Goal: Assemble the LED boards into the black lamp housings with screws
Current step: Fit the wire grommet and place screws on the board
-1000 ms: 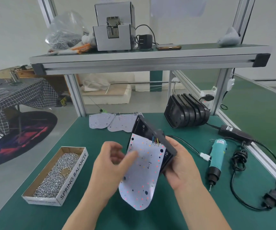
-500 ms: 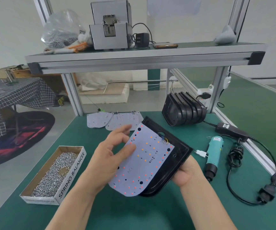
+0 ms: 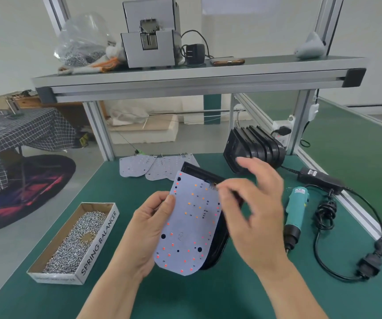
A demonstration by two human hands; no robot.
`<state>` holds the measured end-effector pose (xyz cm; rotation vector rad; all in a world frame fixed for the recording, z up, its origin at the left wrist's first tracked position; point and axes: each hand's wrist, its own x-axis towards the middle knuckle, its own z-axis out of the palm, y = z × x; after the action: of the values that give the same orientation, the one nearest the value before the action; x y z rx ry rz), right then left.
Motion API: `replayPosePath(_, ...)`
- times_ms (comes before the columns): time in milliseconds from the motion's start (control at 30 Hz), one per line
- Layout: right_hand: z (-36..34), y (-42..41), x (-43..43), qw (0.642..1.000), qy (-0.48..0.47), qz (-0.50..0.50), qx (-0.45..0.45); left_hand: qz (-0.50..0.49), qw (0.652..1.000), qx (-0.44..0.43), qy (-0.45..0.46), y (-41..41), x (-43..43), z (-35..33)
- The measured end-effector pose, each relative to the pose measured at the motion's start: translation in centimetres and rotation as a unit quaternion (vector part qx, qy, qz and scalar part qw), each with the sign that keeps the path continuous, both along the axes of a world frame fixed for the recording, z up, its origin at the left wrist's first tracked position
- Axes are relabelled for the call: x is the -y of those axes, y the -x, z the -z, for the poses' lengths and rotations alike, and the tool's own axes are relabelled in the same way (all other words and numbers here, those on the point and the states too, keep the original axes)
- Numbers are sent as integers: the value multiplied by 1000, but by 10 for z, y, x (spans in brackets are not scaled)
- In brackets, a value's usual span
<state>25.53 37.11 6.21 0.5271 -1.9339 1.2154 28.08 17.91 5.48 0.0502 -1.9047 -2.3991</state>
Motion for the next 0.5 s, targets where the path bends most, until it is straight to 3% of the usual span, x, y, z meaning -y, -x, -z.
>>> replayPosePath(67, 1, 2, 1, 985, -158, 54, 46, -10, 1000, -15, 0, 0, -3, 3)
replayPosePath(133, 1, 3, 0, 972, -207, 65, 95, -26, 999, -29, 2, 0, -6, 4)
replayPosePath(300, -1, 7, 4, 977, -161, -14, 141, -74, 993, -42, 87, 0, -13, 9)
replayPosePath(500, -4, 12, 8, 977, -87, -47, 190, -152, 954, -88, 244, 1, -16, 12)
